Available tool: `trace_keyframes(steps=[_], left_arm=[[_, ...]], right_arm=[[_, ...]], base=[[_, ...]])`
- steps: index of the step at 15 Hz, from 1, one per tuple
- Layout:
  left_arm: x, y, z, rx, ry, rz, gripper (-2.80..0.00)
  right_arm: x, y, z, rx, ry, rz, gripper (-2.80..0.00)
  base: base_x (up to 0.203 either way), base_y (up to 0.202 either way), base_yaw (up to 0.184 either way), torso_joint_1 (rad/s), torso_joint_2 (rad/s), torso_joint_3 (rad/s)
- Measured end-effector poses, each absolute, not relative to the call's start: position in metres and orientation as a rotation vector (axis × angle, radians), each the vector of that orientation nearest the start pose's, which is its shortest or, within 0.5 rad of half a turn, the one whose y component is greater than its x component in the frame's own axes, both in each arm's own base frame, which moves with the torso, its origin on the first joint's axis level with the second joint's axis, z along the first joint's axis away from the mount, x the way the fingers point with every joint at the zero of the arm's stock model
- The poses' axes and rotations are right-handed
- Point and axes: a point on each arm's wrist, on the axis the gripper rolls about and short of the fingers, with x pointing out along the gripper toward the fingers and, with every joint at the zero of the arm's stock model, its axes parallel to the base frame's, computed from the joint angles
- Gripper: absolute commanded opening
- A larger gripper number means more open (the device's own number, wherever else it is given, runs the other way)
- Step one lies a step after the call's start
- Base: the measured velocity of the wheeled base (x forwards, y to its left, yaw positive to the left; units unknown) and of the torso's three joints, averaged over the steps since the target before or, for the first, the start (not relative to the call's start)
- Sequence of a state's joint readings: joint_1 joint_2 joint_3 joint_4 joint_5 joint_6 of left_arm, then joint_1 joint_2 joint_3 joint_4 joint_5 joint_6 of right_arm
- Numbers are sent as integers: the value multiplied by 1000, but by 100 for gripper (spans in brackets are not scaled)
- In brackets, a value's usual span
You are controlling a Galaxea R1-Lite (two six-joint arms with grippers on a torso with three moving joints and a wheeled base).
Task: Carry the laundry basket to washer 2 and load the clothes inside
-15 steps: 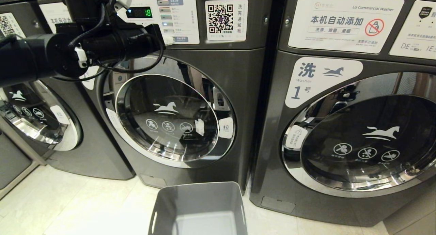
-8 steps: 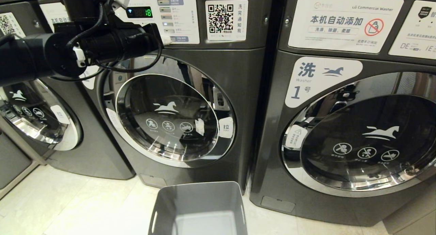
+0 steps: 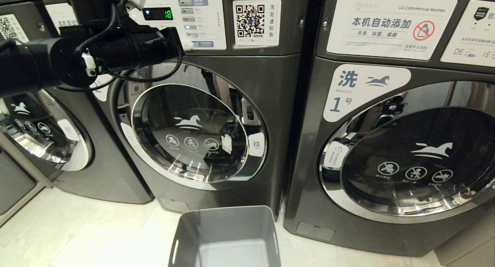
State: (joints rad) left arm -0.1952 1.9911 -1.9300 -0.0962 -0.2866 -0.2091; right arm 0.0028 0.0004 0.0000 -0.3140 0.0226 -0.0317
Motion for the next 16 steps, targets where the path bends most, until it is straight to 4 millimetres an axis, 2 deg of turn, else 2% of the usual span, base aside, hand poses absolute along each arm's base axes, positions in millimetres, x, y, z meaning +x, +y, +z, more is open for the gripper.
trace_keyframes(steps=[5, 8, 10, 13, 16], left_arm=[[389, -83, 345, -204, 19, -483, -280], [374, -81, 347, -206, 54, -482, -280], [353, -78, 351, -207, 67, -485, -280], [309, -67, 355, -209, 83, -475, -280], [261, -49, 345, -212, 120, -423, -280]], right_arm=[[-28, 0, 107, -35, -314, 20, -280], [-28, 0, 107, -35, -314, 20, -280], [-28, 0, 107, -35, -314, 20, -280], [-28, 0, 107, -35, -314, 20, -280], [-28, 0, 107, -35, -314, 20, -280]], base=[[0, 0, 0, 0, 0, 0], [0, 0, 0, 0, 0, 0], [0, 0, 0, 0, 0, 0], [0, 0, 0, 0, 0, 0], [0, 0, 0, 0, 0, 0]])
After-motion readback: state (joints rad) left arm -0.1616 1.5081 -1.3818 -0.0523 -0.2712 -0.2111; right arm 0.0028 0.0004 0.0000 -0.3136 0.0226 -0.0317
